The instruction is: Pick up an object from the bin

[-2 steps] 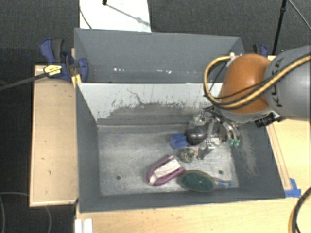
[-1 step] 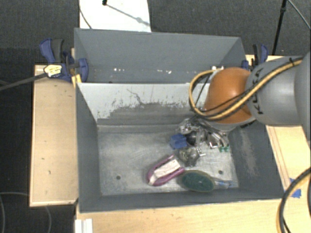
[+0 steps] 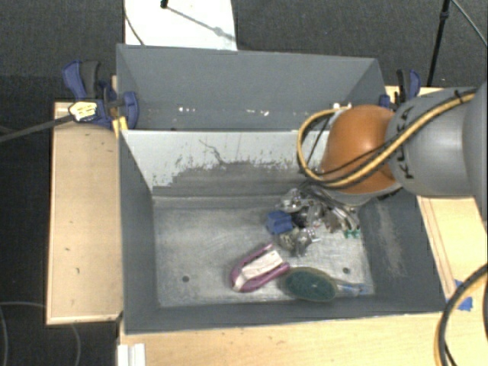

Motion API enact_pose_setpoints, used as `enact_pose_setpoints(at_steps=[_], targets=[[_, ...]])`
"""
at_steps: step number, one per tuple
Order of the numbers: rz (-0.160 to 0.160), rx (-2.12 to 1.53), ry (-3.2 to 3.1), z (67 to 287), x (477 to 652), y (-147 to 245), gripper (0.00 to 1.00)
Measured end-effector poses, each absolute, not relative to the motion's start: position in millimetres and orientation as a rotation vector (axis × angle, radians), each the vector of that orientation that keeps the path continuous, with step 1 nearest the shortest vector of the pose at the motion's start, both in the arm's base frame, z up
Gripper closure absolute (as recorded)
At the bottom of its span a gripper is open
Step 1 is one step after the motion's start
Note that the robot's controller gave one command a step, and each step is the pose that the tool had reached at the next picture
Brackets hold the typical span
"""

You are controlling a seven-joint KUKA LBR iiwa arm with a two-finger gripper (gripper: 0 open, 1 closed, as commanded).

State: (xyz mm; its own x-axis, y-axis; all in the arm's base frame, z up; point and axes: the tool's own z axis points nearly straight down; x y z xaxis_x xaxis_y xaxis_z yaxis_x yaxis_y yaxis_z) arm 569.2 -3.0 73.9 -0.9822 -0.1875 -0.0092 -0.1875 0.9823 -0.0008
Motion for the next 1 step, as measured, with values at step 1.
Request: enact_pose_setpoints(at_steps=[1], targets=[[-0.004, -0.804, 3.026, 232.1, 561.9, -10.4, 1.00]])
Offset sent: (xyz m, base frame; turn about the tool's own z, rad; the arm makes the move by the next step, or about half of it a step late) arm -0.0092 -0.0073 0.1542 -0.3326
